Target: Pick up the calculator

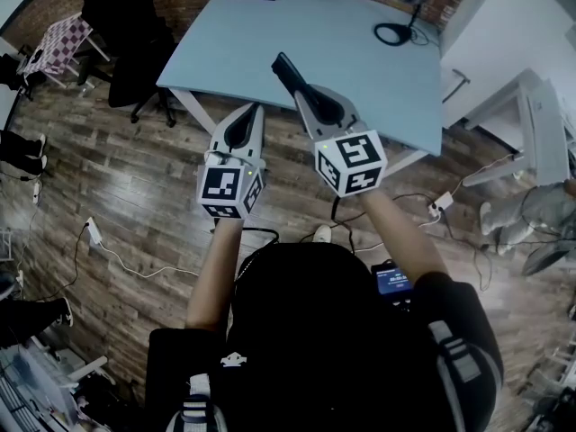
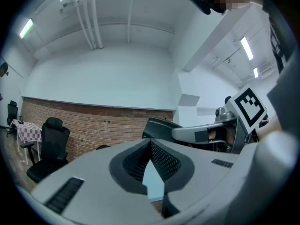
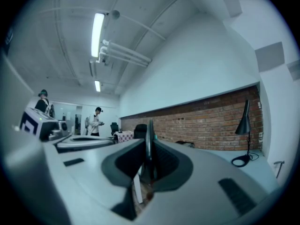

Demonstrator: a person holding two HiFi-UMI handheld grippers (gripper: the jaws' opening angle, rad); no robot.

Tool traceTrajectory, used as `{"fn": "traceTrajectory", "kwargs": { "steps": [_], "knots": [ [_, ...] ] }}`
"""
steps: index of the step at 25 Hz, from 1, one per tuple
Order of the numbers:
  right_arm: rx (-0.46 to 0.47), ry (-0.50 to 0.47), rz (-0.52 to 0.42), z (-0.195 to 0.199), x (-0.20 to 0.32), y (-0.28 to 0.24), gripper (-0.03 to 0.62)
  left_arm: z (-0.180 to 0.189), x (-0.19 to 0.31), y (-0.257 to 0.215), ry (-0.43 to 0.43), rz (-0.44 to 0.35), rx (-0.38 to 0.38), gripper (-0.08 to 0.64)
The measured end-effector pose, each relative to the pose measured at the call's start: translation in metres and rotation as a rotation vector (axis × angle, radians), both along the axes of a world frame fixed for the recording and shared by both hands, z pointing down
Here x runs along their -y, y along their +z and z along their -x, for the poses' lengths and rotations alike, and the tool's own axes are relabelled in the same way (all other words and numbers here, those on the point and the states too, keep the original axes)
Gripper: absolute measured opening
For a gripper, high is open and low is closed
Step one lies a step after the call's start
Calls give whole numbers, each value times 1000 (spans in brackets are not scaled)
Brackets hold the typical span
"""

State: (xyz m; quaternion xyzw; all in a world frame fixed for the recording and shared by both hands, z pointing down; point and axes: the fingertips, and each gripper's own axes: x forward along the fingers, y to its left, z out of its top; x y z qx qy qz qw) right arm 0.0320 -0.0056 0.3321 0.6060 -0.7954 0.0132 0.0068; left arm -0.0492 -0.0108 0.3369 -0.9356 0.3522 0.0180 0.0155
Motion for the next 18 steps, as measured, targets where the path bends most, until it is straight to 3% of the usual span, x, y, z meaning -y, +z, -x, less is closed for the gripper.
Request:
{"fn": "traceTrajectory", "kwargs": {
  "steps": [18],
  "knots": [
    [-9,2,-1,13,5,3,55,4,7,0,24,-14,4,8]
  ]
}}
